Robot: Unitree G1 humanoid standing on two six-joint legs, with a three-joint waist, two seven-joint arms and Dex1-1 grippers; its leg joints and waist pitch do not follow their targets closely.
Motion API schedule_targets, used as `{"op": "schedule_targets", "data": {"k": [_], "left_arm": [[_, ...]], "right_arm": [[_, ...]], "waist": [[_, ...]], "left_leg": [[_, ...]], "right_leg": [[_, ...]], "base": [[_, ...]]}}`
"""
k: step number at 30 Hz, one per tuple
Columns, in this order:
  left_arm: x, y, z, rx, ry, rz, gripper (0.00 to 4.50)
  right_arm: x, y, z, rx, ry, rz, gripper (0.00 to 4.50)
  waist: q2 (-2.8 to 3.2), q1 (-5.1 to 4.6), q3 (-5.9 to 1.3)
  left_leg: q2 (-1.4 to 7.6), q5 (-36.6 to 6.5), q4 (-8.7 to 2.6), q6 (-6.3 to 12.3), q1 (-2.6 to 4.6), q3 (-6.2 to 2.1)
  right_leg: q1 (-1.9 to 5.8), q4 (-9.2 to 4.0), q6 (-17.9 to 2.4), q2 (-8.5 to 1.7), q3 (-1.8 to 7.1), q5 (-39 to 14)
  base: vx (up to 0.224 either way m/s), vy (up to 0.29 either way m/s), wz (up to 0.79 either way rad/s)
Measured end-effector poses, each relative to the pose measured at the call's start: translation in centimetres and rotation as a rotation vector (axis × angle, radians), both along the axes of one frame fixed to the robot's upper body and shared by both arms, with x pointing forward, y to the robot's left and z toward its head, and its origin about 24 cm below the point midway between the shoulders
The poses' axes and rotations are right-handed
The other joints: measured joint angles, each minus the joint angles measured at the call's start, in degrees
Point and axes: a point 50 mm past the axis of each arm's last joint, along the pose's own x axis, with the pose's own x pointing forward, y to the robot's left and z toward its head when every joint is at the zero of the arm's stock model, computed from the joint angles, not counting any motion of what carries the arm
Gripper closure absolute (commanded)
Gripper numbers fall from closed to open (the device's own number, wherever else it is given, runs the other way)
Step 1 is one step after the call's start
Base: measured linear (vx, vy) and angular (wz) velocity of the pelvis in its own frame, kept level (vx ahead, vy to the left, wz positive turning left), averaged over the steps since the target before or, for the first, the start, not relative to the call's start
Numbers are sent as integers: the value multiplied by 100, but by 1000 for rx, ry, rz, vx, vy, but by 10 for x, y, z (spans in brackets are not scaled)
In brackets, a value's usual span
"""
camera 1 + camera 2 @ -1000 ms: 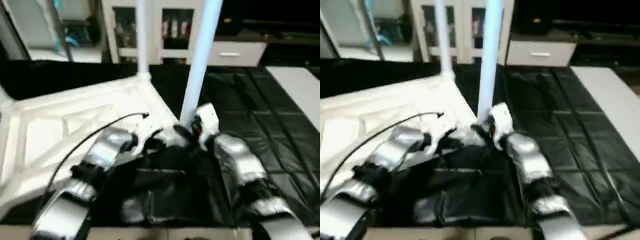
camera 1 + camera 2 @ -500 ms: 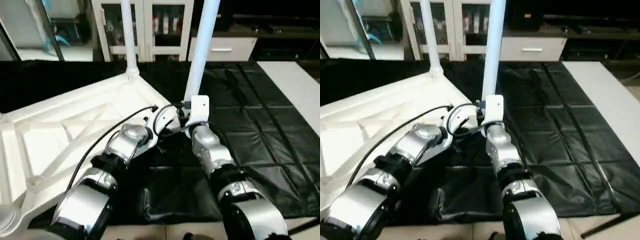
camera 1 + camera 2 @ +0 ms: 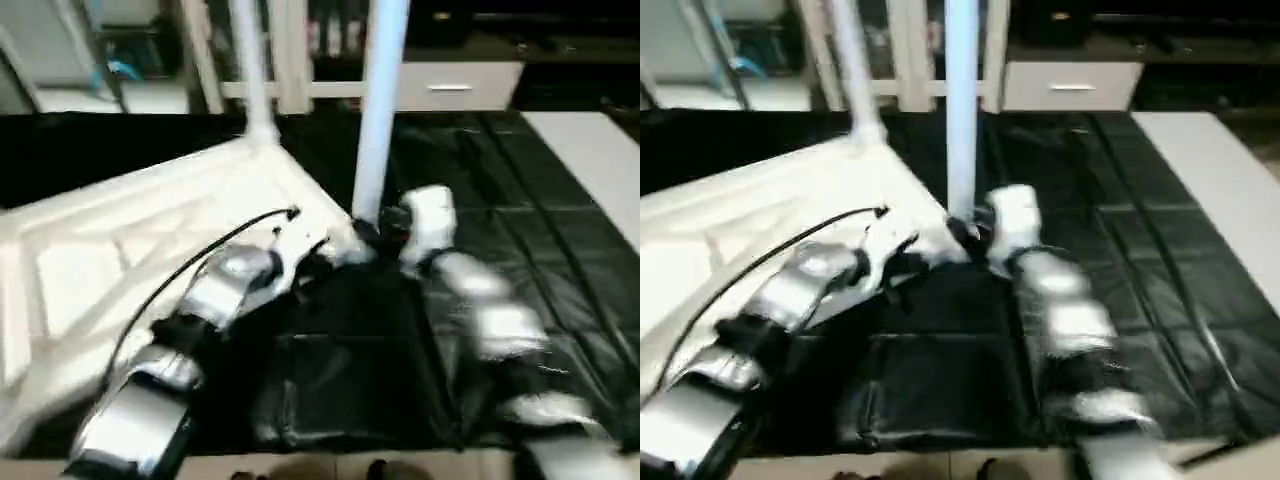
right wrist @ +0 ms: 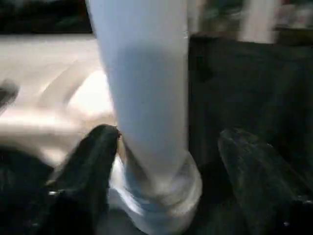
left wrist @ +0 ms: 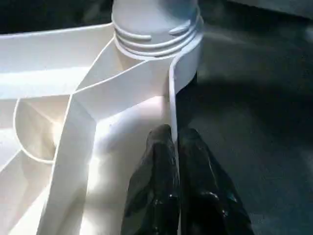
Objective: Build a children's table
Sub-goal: Rotate leg to tighten
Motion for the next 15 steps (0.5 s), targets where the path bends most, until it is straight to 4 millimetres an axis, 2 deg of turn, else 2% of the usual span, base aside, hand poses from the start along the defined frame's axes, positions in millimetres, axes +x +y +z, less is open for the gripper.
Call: {"op": "schedule_targets", "data": {"k": [1, 3, 5, 7, 15], "left_arm": [[-3, 4, 0, -2, 13, -30, 450], [-6, 6, 1, -5, 28, -70, 450], [-13, 8, 2, 2, 55, -145, 450], [-17, 8, 2, -3, 76, -190, 450], [-21, 14, 3, -2, 107, -201, 450]], "right_arm": [[-4, -8, 0, -30, 10, 43, 69], [-10, -11, -1, -49, 29, 116, 69], [-22, -14, -2, -84, 69, 271, 69], [-27, -20, -5, -106, 111, 330, 69], [-26, -14, -8, -99, 135, 362, 69]], "waist": [[1, 42, -2], [6, 91, -7], [23, 154, -23], [33, 213, -39], [18, 245, -50]], "left_leg": [[6, 0, 1, -1, 3, 4], [28, 2, 1, -4, 1, 4], [54, 5, 3, -8, 0, 12], [79, 10, 15, 0, -7, 48], [88, 14, 38, 8, 20, 76]], "right_leg": [[-3, 23, 4, 7, 11, -1], [-4, 30, 6, 27, 16, -1], [-6, 37, 18, 48, 24, -8], [-7, 51, 49, 71, 60, -32], [-42, 124, 53, 72, 88, -74]], "base": [[0, 0, 0], [27, -13, 0], [63, -22, 3], [29, -5, -1], [0, 0, 0]]}}
